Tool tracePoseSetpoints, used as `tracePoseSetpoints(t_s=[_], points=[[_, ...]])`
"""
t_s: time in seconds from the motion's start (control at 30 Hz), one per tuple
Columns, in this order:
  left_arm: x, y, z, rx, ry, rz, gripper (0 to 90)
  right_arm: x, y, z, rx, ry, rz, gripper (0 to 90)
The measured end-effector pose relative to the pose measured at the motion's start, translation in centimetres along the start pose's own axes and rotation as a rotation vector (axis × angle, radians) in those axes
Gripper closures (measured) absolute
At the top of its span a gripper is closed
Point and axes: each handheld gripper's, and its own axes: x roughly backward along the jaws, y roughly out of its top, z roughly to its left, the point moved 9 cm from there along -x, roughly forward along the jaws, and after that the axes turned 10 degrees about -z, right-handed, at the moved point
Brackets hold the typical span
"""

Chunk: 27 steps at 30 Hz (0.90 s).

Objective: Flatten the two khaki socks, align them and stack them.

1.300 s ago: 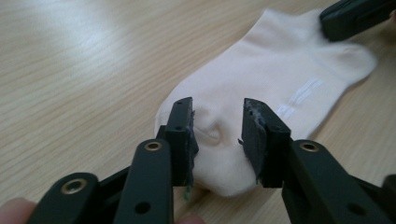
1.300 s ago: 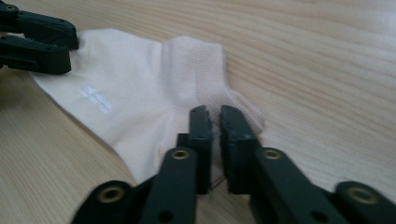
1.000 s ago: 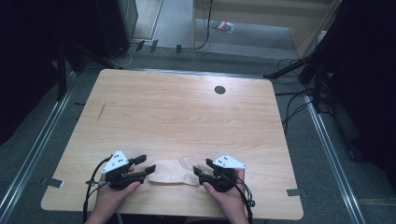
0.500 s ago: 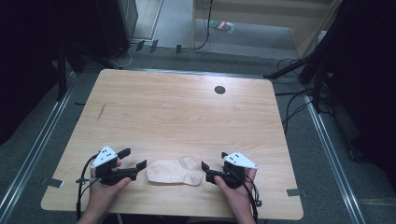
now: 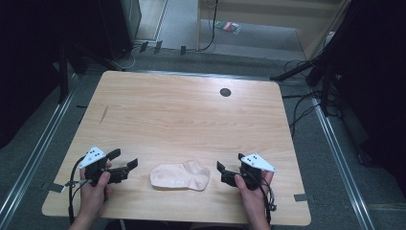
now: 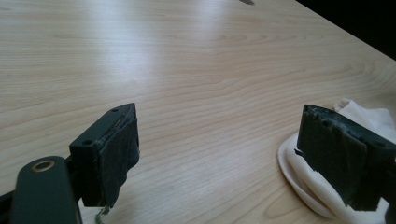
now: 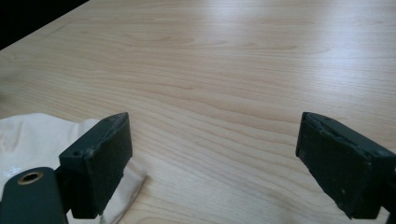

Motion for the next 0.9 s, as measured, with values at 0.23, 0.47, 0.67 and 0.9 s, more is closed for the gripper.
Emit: tracePoseSetpoints(t_s=[0.23, 0.47, 0.67, 0.9], points=[[0.5, 0.2, 1.8, 0.022, 0.037, -0.010, 13.6, 0.3, 0.5, -1.6, -0.014, -0.018, -0.024, 10.9], [1.0, 0.3, 3.3, 0.019, 0.081, -0.012, 13.6, 0.9, 0.9, -3.5, -0.035, -0.049, -0.041, 11.4], [1.6, 0.4, 4.8, 0.014, 0.124, -0.013, 13.6, 1.6, 1.2, -5.8, -0.043, -0.099, -0.057, 12.1], [2.3, 0.4, 6.7, 0.015, 0.179, -0.007, 13.6, 2.8, 1.6, -8.7, -0.086, -0.148, -0.082, 12.9]])
